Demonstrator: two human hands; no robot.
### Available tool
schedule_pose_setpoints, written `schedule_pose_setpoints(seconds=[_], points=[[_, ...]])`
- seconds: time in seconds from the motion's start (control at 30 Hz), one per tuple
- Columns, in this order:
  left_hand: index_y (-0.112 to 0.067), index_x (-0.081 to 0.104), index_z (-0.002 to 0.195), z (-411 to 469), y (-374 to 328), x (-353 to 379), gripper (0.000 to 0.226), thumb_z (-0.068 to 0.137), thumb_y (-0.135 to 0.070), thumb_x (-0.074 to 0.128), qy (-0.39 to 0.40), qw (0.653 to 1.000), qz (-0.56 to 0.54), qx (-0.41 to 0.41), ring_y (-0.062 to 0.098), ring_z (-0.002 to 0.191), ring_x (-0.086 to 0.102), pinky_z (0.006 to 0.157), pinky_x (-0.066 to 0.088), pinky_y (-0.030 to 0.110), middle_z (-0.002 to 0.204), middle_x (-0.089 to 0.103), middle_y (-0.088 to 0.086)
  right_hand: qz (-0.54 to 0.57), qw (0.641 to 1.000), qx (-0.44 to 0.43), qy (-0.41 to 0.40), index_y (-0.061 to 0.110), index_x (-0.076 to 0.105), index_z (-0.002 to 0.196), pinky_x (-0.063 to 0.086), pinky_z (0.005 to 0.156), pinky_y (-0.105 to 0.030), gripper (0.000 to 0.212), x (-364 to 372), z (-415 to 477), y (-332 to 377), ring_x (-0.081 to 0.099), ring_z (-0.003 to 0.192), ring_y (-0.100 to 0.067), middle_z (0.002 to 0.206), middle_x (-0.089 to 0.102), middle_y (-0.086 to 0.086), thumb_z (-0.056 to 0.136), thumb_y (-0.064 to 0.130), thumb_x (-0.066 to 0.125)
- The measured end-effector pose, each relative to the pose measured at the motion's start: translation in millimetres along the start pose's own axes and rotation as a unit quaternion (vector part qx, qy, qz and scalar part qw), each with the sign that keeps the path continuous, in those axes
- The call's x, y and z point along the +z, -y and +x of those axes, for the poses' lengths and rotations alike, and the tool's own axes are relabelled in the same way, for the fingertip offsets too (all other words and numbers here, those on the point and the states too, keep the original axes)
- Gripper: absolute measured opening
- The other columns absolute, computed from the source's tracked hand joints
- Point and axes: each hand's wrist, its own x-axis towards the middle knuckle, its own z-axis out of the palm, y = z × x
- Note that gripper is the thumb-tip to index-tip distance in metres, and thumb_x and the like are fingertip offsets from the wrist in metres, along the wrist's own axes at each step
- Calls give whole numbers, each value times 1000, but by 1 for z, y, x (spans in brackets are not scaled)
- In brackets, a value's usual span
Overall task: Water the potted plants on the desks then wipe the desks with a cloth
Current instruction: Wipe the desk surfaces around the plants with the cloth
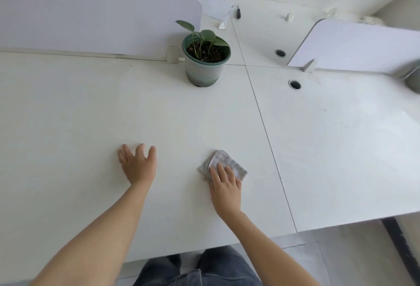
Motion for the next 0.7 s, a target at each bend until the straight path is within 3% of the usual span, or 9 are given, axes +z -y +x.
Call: schedule_pose_setpoints(seconds=[0.07, 0.13, 0.23, 0.33, 0.4, 0.5, 0.6, 0.7], points=[[-5, 54, 127, -21, 17, -9, 41, 91, -24, 46, -53, 998, -10, -12, 31, 144, 5, 113, 13, 42, 154, 16, 21, 2, 999, -45, -7, 23, 68, 90, 51, 54, -29, 52, -2, -6, -12, 69, 77, -23, 90, 72, 5, 43, 7, 80], [-4, 56, 123, -53, 33, -13, 38, 90, -19, 47, -81, 996, -21, -7, 31, 144, 5, 112, 15, 45, 154, 17, 21, 5, 998, -56, -10, 24, 69, 79, 37, 44, -22, 54, -6, -7, -24, 61, 59, -21, 71, 67, 7, 33, -1, 80], [-3, 59, 118, -115, 53, -15, 32, 91, -15, 48, -100, 994, -47, -7, 31, 143, 7, 110, 19, 49, 153, 20, 20, 87, 994, -55, -22, 22, 68, 72, 26, 44, -20, 39, -13, -12, -42, 57, 51, -25, 63, 65, 2, 44, -6, 73], [-1, 63, 111, -176, 77, -19, 27, 91, -13, 48, -117, 991, -66, -18, 34, 141, 14, 108, 20, 50, 149, 28, 23, 210, 975, -47, -62, 15, 69, 91, 39, 47, -29, 31, -26, -35, -58, 58, 69, -31, 73, 66, -7, 71, -5, 56], [4, 64, 104, -212, 92, -23, 36, 86, -20, 45, -128, 989, -73, -19, 39, 134, 29, 108, 20, 49, 136, 44, 28, 247, 967, -51, -39, 12, 67, 105, 44, 60, -34, 31, -36, -58, -64, 55, 84, -28, 85, 66, -11, 82, -1, 52], [4, 62, 105, -257, 109, -31, 28, 91, -14, 46, -122, 983, -131, -48, 37, 120, 46, 101, 31, 45, 123, 56, 24, 282, 956, -69, -33, 11, 65, 111, 39, 65, -29, 31, -43, -96, -66, 54, 91, -25, 91, 66, -10, 85, 2, 51], [-1, 58, 114, -288, 117, -37, 27, 93, -12, 45, -91, 978, -169, -84, 32, 117, 50, 95, 36, 39, 124, 58, 16, 301, 949, -89, -14, 10, 65, 110, 39, 63, -26, 29, -42, -136, -60, 55, 91, -26, 90, 66, -10, 85, 3, 53], [-3, 57, 116, -303, 132, -44, 27, 93, -13, 47, -73, 975, -188, -96, 31, 114, 53, 90, 37, 35, 120, 60, 16, 287, 949, -126, 28, 12, 64, 112, 34, 63, -12, 30, -36, -169, -50, 56, 97, -23, 97, 66, -7, 85, 6, 53]])
